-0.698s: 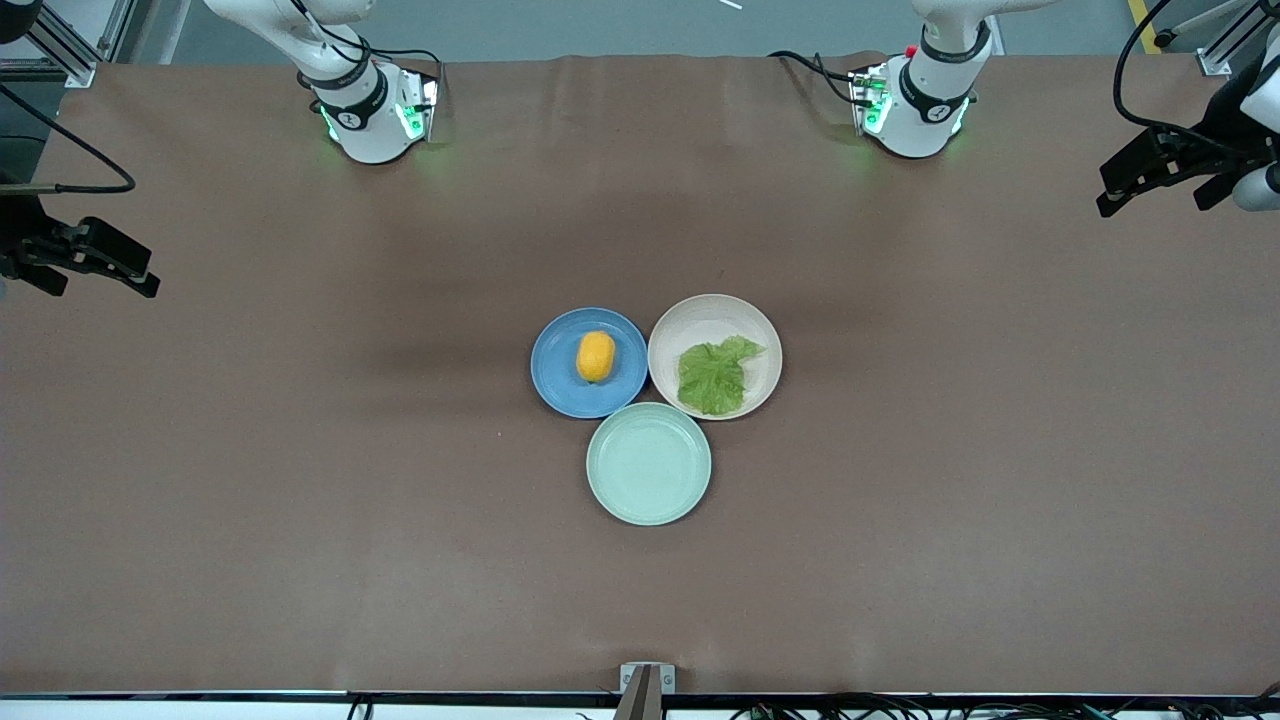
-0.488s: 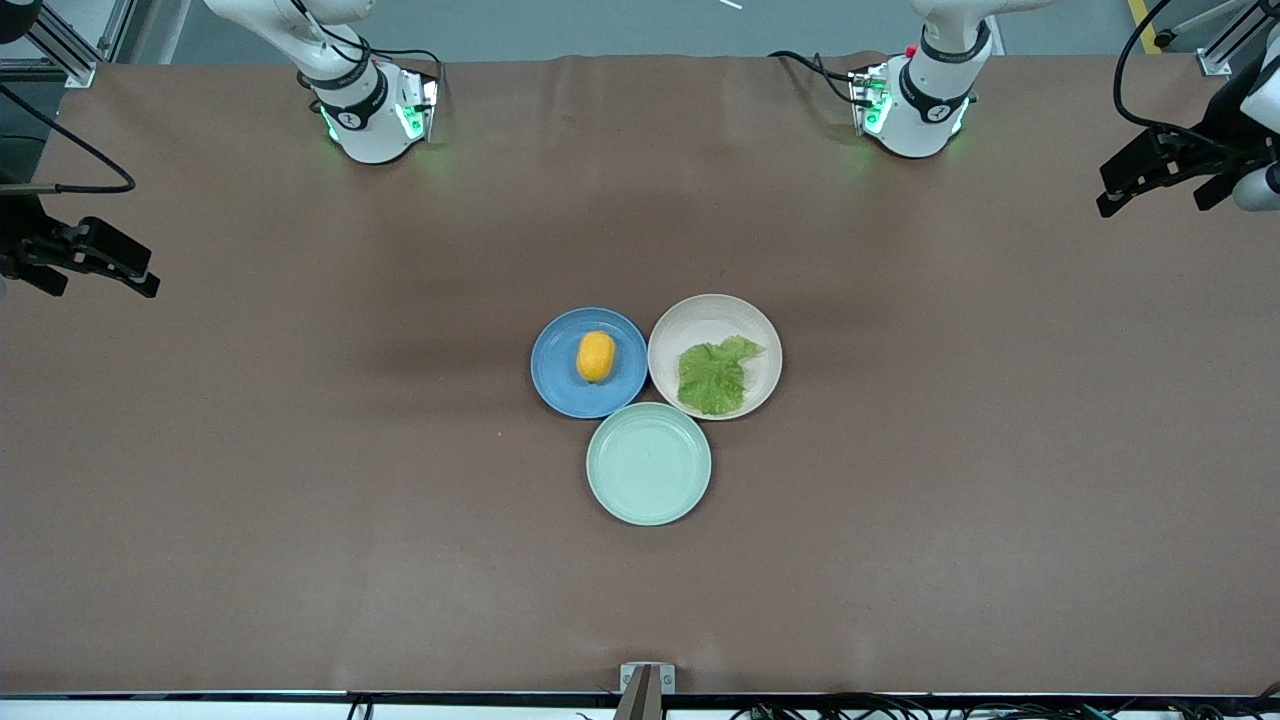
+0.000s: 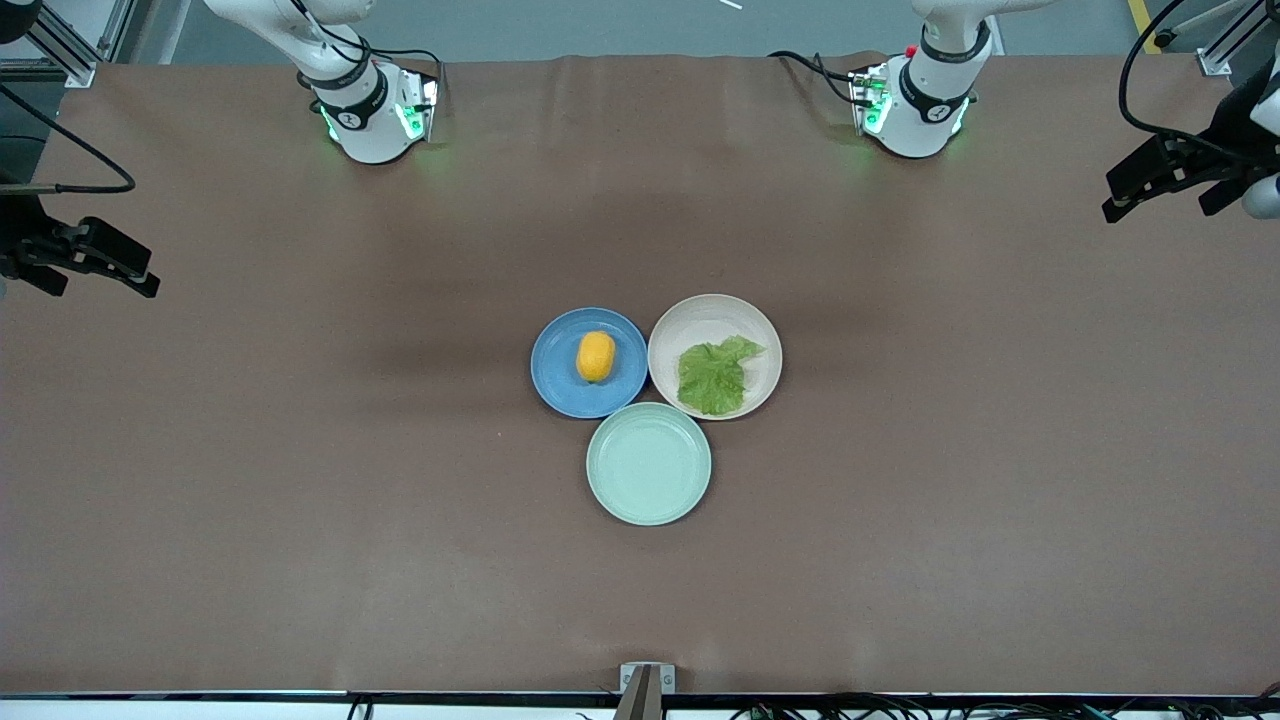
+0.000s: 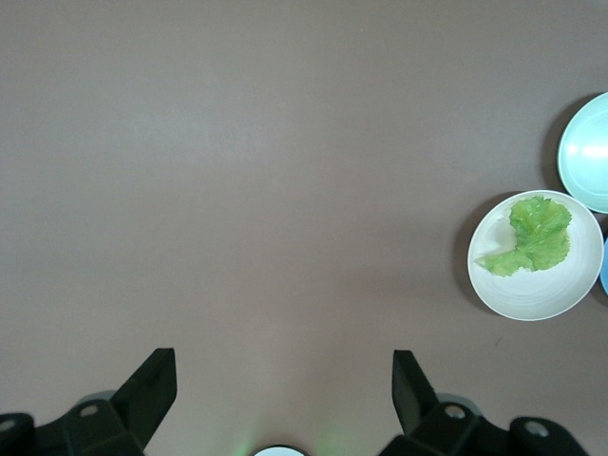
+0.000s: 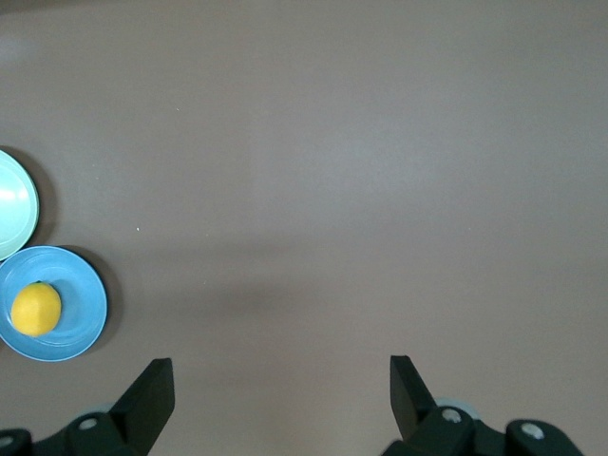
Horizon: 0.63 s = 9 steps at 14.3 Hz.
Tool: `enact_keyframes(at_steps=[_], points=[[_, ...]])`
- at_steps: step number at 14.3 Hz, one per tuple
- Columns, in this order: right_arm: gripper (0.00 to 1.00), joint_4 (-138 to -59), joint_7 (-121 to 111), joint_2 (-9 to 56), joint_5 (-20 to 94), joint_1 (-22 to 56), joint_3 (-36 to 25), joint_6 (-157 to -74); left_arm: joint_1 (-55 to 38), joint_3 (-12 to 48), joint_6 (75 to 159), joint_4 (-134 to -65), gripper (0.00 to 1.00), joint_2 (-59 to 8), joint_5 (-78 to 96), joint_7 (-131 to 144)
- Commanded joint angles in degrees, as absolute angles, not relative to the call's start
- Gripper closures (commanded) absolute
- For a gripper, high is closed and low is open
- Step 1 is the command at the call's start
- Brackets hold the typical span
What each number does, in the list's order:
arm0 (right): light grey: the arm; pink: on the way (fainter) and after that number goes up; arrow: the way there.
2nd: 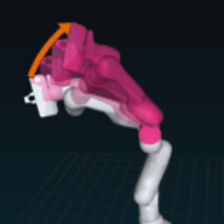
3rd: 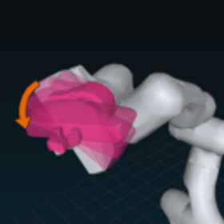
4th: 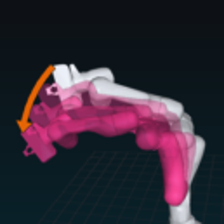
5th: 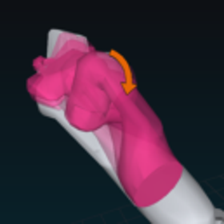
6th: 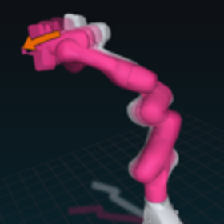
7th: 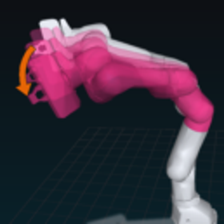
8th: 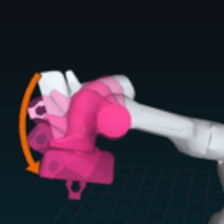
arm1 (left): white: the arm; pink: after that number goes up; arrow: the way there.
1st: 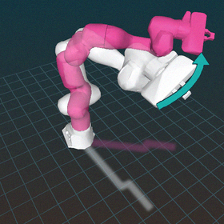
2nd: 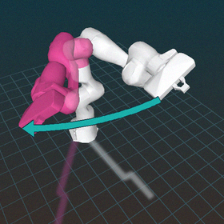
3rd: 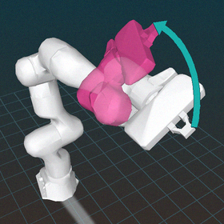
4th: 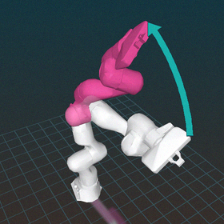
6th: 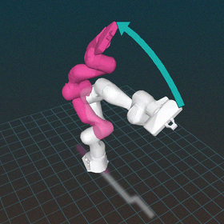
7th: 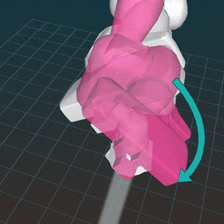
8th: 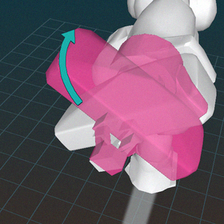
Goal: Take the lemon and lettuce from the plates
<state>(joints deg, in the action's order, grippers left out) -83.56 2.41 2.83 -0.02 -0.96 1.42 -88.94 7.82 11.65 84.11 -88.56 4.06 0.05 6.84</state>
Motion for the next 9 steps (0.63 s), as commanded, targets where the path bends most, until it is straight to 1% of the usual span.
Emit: enact_keyframes(at_steps=[1, 2, 4, 9], points=[[0.0, -84.7, 2.7, 1.7, -0.2, -1.4, 2.2, -89.0, 7.4, 12.0, 84.9, -87.6, 0.0, 1.0, -0.3, 7.1], [0.0, -84.8, 2.8, 1.7, -0.1, -1.2, 2.4, -88.7, 7.3, 12.7, 85.9, -87.8, 0.0, 0.1, -0.2, 7.5], [0.0, -84.7, 3.2, 2.0, 0.1, 2.2, 2.4, -89.1, 7.2, 13.4, 89.3, -89.1, 0.0, -2.3, -0.1, 8.3], [0.0, -84.4, 5.8, 6.2, -0.4, 11.9, 2.3, -90.5, 7.1, 19.8, 98.4, -91.0, 0.0, -10.4, -0.2, 25.6]])
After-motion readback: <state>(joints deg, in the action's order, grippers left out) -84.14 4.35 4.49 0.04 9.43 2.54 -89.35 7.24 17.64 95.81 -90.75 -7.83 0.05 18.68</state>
